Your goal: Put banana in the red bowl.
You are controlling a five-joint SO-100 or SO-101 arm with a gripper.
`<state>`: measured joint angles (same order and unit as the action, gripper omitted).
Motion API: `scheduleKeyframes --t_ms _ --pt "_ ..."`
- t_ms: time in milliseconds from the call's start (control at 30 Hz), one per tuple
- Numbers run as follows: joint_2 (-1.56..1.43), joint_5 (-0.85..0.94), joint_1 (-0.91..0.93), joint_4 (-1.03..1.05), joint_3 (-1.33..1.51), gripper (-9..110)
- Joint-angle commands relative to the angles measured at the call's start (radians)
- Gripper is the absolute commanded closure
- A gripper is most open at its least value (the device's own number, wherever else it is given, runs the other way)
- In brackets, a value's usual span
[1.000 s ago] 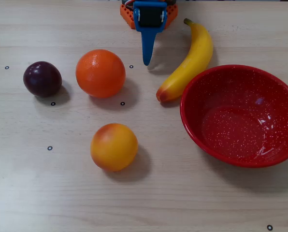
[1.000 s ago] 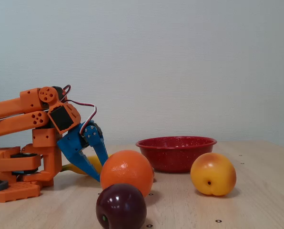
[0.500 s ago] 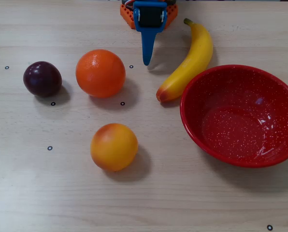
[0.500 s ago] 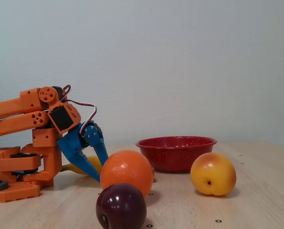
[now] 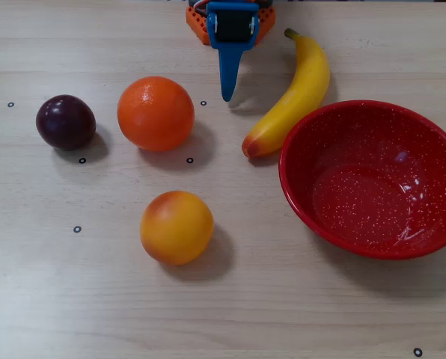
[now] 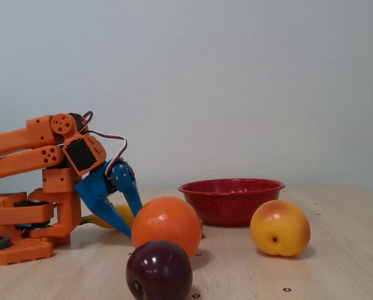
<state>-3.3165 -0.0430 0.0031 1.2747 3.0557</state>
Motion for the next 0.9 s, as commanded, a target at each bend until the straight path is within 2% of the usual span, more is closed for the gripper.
scheduleKeyframes --t_ms 0,67,567,867 --pt "-0.015 0.014 -0.017 0.054 0.002 98" --pt "-0.015 0.015 -0.017 0.054 0.002 101" --pt "-0.015 0.028 -0.021 0.054 0.002 101" --pt "0.026 0.097 -0.025 0.017 -0.012 101"
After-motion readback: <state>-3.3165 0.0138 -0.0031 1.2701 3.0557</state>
